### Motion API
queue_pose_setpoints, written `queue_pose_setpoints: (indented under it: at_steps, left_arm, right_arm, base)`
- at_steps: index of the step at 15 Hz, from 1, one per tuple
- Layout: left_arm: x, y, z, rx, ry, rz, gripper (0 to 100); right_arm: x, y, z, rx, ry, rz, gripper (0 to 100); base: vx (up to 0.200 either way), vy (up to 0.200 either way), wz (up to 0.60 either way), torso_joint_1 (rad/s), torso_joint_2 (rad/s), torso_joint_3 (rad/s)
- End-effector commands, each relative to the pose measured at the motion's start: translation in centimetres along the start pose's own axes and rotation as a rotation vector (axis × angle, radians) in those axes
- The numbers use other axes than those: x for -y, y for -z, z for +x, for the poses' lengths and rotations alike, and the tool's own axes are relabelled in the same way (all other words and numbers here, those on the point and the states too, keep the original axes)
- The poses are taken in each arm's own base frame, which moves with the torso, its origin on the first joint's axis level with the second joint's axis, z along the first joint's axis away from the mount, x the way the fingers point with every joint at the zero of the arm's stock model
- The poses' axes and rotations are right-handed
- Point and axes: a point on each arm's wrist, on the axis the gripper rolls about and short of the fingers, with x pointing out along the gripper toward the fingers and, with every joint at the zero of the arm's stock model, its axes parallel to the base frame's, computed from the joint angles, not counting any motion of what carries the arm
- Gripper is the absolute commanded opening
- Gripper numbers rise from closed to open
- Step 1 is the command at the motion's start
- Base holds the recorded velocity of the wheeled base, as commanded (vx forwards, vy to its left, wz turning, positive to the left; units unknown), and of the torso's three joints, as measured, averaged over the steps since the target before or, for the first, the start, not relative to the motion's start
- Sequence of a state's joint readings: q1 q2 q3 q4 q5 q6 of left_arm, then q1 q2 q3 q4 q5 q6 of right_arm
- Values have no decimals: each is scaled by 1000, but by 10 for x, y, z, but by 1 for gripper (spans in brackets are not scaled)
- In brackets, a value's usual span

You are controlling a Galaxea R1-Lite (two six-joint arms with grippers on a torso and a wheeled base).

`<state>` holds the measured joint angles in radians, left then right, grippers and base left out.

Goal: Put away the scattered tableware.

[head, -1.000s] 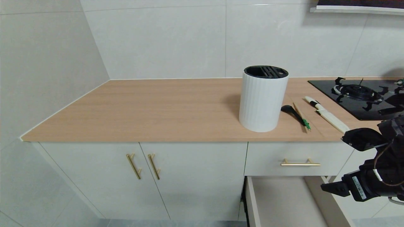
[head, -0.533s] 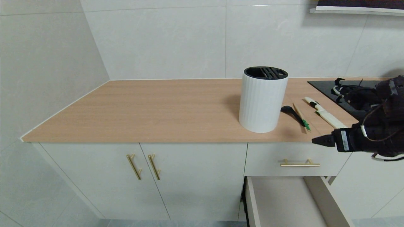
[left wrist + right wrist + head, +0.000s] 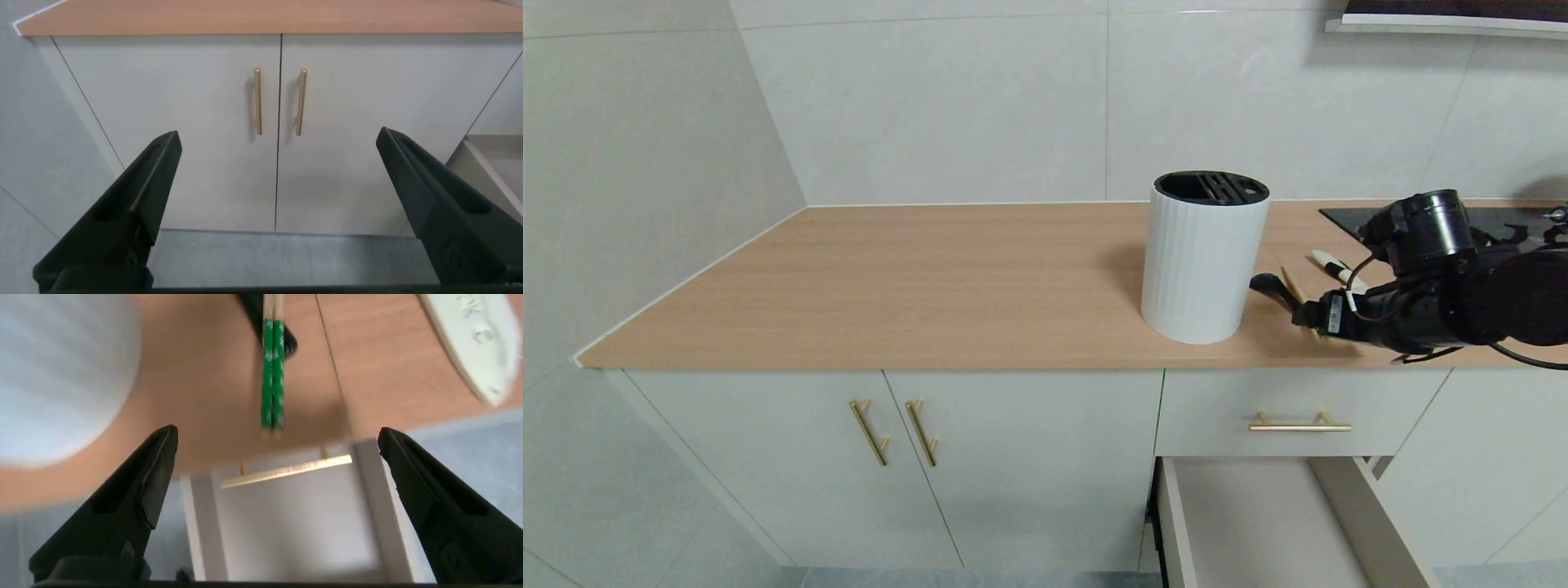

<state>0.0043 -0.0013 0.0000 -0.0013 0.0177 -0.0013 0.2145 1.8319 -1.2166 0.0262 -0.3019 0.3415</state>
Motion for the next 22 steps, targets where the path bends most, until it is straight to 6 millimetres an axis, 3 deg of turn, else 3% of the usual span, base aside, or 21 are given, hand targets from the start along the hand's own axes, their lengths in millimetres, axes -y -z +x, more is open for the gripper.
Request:
queue_pose_setpoints:
  at_steps: [1, 7, 8, 13, 17, 22]
  left_arm:
    - [0, 0, 0, -1, -1, 0, 100]
    - [0, 0, 0, -1, -1, 0, 100]
    - [0, 0, 0, -1, -1, 0, 100]
    - [0, 0, 0, 1, -1, 0, 100]
    - [0, 0, 0, -1, -1, 0, 100]
    - [0, 0, 0, -1, -1, 0, 100]
  right_arm:
    - [-4, 15, 29, -37, 58, -20, 100]
    - [-6, 15, 36, -1, 73, -9, 100]
    - [-7, 15, 37, 5, 71, -5, 0]
    - [-6, 12, 35, 22, 67, 14, 0]
    - [-4, 4, 20, 56, 56, 28, 0]
    - [18, -5, -52, 150, 10, 51, 0]
  base:
    - [0, 0, 0, 0, 0, 0]
    - [0, 0, 0, 0, 0, 0]
    - [0, 0, 0, 0, 0, 0]
    - [0, 0, 0, 0, 0, 0]
    - [0, 0, 0, 0, 0, 0]
    - [0, 0, 0, 0, 0, 0]
